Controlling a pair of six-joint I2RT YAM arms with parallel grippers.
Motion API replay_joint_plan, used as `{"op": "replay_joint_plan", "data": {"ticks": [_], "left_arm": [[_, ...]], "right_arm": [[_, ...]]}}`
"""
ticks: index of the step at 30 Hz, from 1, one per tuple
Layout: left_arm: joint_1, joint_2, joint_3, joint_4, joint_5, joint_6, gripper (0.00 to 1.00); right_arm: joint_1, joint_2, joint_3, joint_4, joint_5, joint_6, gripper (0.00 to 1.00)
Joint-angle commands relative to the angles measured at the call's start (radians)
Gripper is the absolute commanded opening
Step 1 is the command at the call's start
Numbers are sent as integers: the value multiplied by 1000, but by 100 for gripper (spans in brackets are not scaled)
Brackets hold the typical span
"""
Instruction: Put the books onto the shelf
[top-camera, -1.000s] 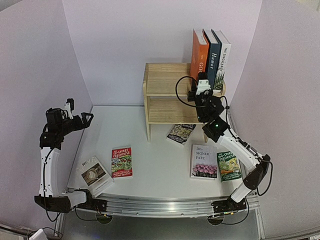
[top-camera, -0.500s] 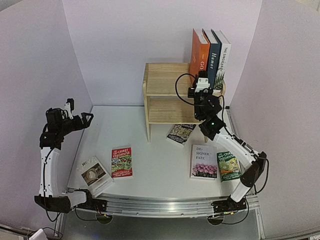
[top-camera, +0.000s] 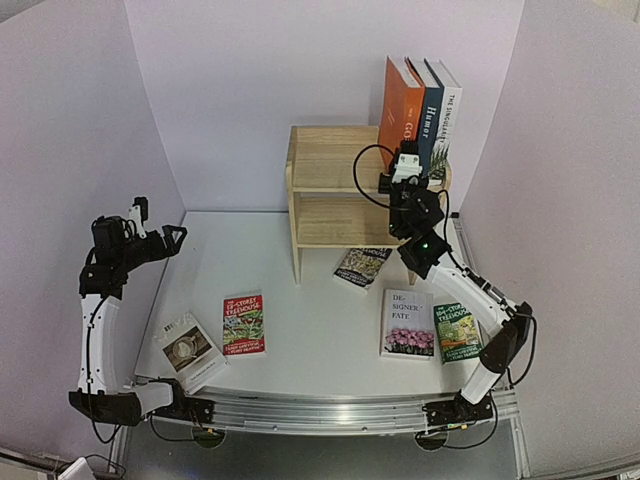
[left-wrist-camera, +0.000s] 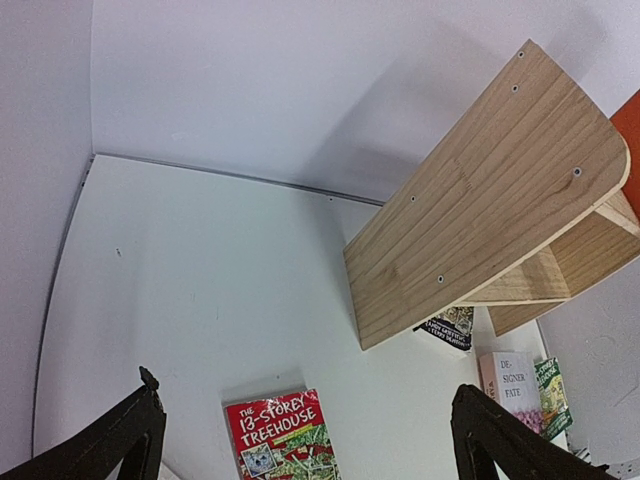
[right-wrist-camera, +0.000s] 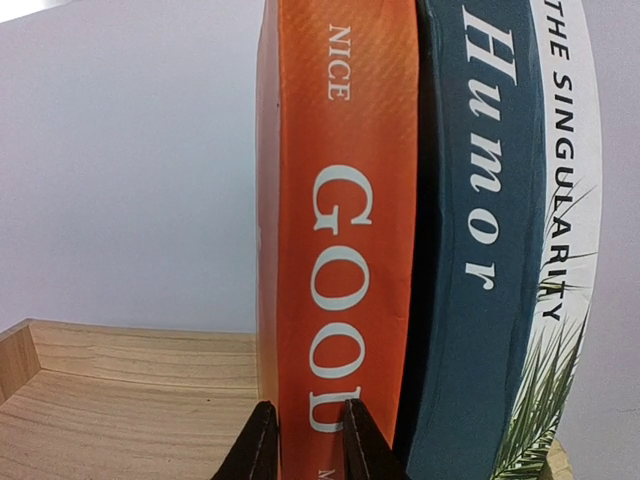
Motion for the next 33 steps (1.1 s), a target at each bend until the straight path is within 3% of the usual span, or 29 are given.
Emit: {"op": "replay_joint_plan", "data": {"ticks": [1,16,26,33], "left_arm": [[1,-19,-1,32,9,19,100],[1,-26,-20,35,15,24,100],[1,0,-140,-99,64,178,100],[0,78,-198,-197,22,354,100]], "right_arm": [[-5,-21,21,41,-3,20,25],[0,-65,-19,41,-40,92,35],[70,-174,-102,19,-66,111,46],[107,-253,-130,-309,-217,271,51]]}}
